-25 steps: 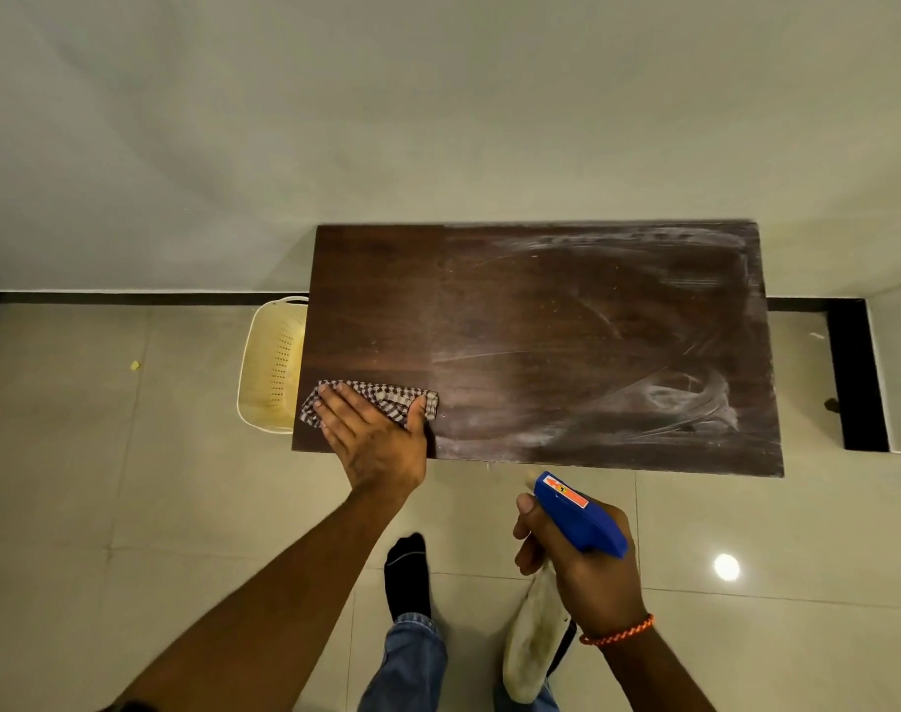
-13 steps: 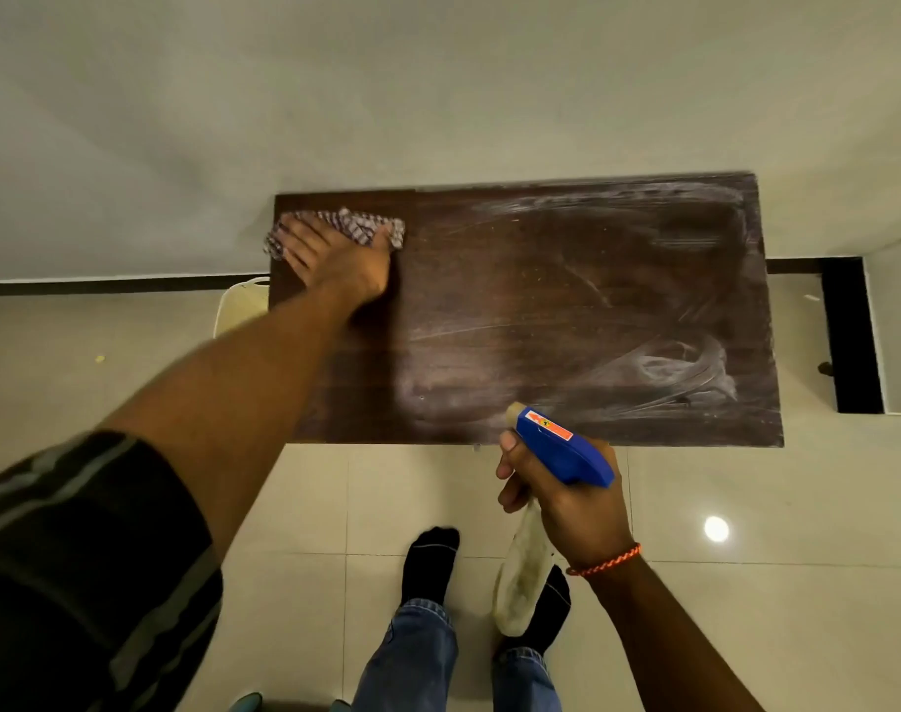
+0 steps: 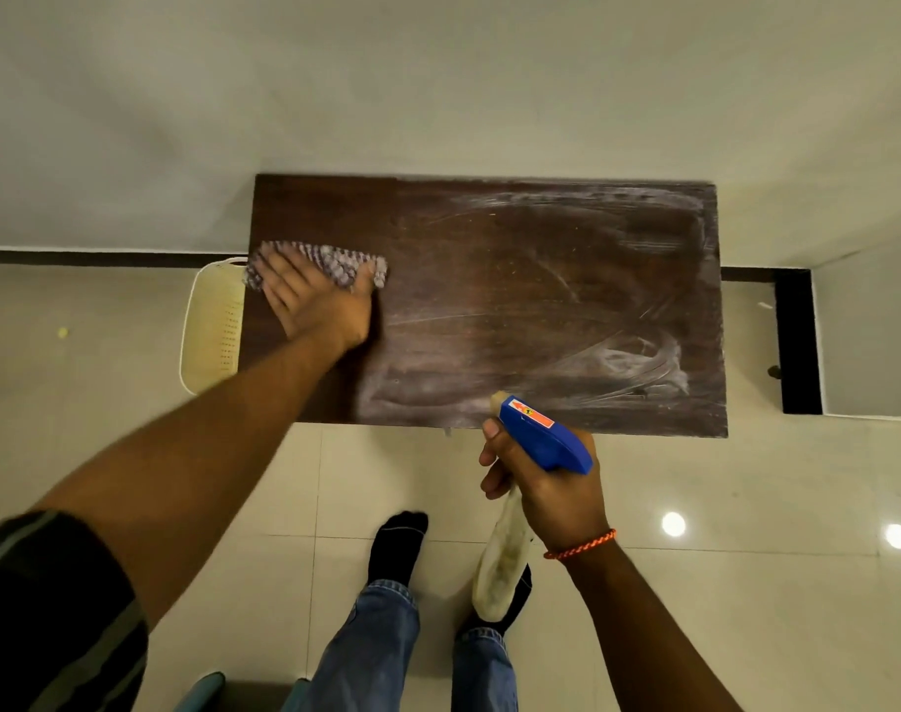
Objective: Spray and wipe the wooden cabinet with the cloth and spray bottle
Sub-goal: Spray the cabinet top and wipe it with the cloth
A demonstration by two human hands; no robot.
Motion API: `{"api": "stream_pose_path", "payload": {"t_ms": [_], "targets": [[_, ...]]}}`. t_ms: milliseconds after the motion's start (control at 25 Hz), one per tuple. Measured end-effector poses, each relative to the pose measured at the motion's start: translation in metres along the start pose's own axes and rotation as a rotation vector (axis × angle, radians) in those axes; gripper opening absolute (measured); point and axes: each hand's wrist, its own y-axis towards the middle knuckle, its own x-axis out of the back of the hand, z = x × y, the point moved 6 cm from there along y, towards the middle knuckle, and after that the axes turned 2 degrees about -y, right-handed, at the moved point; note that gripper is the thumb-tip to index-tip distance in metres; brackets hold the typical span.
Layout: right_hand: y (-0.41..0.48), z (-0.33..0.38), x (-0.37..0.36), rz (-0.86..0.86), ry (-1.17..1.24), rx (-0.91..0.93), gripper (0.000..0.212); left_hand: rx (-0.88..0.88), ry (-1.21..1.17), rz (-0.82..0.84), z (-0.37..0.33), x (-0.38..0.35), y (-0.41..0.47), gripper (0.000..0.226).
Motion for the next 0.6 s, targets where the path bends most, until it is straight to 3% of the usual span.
{"api": "stream_pose_path", "payload": {"t_ms": [160, 280, 600], "targets": [[-0.001, 0.011, 0.001, 0.016, 0.023, 0.023, 0.007, -0.030, -0.026, -0.058, 0.055, -0.048, -0.093, 0.114], [0.001, 0.015, 0.000, 0.033, 0.017, 0.041, 0.017, -0.038, -0.025, -0.094, 0.072, -0.065, -0.129, 0.112], [0.018, 0.010, -0.004, 0.039, 0.036, 0.017, 0.006, -0.011, -0.004, -0.065, 0.024, -0.035, -0.057, 0.113]]}}
